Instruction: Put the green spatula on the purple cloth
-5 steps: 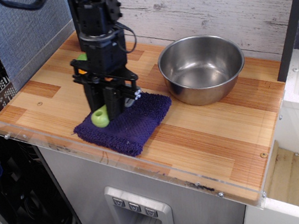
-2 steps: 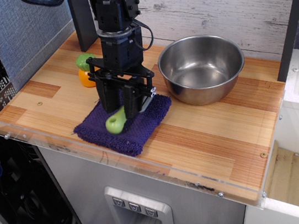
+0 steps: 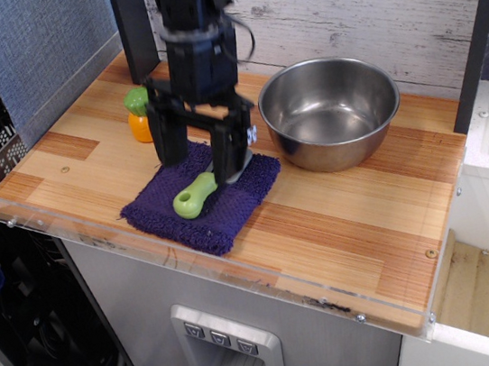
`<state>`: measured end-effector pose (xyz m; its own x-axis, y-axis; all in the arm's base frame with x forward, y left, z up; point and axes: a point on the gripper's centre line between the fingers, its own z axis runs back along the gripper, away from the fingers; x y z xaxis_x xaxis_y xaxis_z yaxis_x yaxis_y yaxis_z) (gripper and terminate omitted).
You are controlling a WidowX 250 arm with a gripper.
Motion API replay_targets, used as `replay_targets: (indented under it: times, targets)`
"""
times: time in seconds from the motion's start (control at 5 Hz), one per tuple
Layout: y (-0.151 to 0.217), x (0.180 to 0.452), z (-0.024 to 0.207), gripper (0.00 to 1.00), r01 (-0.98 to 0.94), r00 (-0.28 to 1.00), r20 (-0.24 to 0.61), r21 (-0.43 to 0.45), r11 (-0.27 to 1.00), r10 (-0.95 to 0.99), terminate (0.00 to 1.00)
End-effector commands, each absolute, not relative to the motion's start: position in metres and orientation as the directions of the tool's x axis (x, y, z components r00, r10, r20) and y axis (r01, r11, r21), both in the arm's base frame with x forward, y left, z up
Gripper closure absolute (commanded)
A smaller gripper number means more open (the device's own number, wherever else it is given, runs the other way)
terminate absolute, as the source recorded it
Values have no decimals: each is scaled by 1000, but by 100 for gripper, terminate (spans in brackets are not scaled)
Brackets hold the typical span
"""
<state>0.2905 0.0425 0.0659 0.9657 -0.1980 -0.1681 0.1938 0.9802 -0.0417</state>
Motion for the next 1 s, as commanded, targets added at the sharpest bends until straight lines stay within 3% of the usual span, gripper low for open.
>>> replay_targets:
  times: [0.0,0.2,0.6,0.8]
  targets:
    - [47,280,143,0,154,982,96,82,985,-161,0]
    - [46,284,142,0,141,980,127,92,986,-153,0]
    - [49,286,140,0,157,984,78,64,985,-162,0]
    - [49,286,140,0,157,984,78,64,985,-162,100]
